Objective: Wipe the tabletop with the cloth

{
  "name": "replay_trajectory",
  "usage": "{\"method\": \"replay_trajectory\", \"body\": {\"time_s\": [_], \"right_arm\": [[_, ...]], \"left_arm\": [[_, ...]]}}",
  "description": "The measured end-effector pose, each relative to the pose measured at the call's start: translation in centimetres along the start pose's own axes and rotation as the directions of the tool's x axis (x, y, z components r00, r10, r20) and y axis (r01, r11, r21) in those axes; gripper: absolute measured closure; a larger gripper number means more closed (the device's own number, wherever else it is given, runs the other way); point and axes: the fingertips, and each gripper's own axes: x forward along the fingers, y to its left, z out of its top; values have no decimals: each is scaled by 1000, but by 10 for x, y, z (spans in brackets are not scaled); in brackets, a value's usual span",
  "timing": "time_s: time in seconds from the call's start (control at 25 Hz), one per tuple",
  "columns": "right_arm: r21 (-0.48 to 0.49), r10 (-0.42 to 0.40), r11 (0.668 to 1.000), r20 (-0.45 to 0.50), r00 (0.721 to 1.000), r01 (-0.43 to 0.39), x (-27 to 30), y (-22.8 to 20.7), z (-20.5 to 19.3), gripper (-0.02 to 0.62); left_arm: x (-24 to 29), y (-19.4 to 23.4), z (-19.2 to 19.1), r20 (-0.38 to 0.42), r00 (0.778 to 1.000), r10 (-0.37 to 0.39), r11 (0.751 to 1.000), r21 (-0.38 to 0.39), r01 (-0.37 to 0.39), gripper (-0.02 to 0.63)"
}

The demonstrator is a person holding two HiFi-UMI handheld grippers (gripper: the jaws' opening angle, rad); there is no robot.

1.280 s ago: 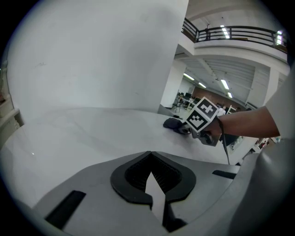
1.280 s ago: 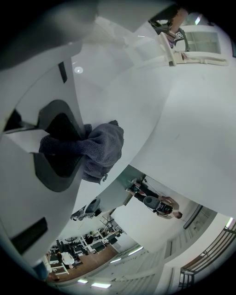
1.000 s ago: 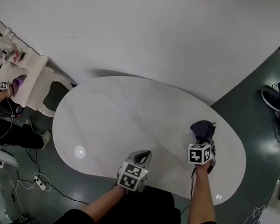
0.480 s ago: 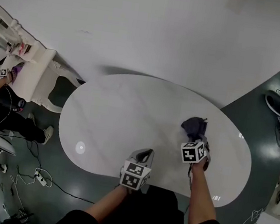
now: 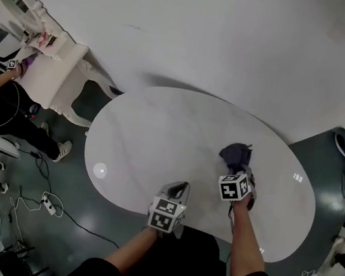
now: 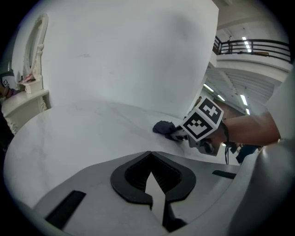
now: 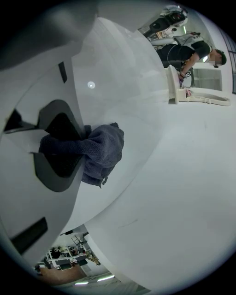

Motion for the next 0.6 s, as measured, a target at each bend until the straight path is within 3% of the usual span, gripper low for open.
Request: {"method": "replay_trajectory", "body": {"time_s": [0.6], "right_arm": [[-192, 132, 974, 66, 989, -117, 20, 114, 113, 551]], "left_arm": [[-42, 100, -9, 41, 992, 119, 989, -90, -115, 600]]}}
